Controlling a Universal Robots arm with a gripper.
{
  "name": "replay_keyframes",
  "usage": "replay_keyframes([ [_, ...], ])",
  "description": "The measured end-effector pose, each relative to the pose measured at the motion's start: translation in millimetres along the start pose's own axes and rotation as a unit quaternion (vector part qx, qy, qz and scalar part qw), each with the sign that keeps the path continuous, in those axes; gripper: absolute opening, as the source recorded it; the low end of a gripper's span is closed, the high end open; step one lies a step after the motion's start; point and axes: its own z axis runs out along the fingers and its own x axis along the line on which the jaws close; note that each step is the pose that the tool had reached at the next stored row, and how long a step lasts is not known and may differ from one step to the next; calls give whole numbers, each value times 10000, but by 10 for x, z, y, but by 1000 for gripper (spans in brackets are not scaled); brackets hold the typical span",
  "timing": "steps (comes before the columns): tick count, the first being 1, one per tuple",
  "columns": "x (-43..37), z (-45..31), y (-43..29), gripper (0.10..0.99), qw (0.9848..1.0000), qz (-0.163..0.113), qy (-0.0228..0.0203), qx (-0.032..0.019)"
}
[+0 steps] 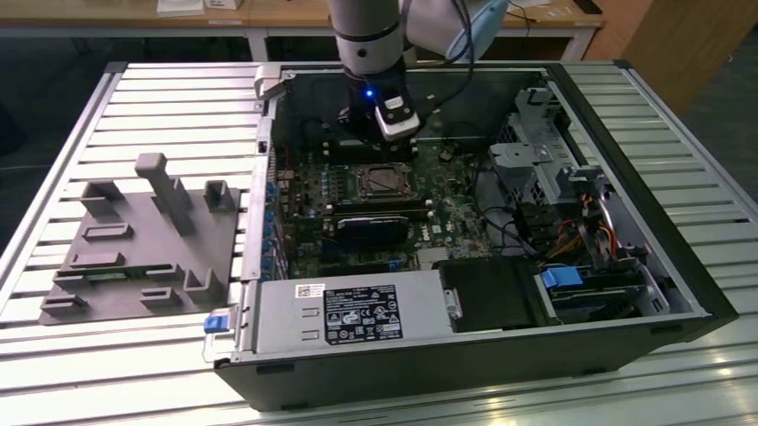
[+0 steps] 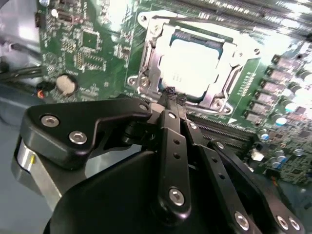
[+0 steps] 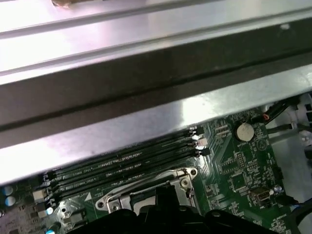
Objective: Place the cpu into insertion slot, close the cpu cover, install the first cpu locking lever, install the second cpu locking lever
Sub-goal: 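Install the first cpu locking lever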
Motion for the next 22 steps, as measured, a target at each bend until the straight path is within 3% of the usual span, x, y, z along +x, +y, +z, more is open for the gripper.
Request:
replay_keyframes([
  [8, -109, 22, 34, 102, 9987, -31, 333, 373],
  [17, -245, 46, 30, 102, 9985, -23, 369, 396],
  [22, -247, 46, 29, 102, 9985, -23, 369, 397],
])
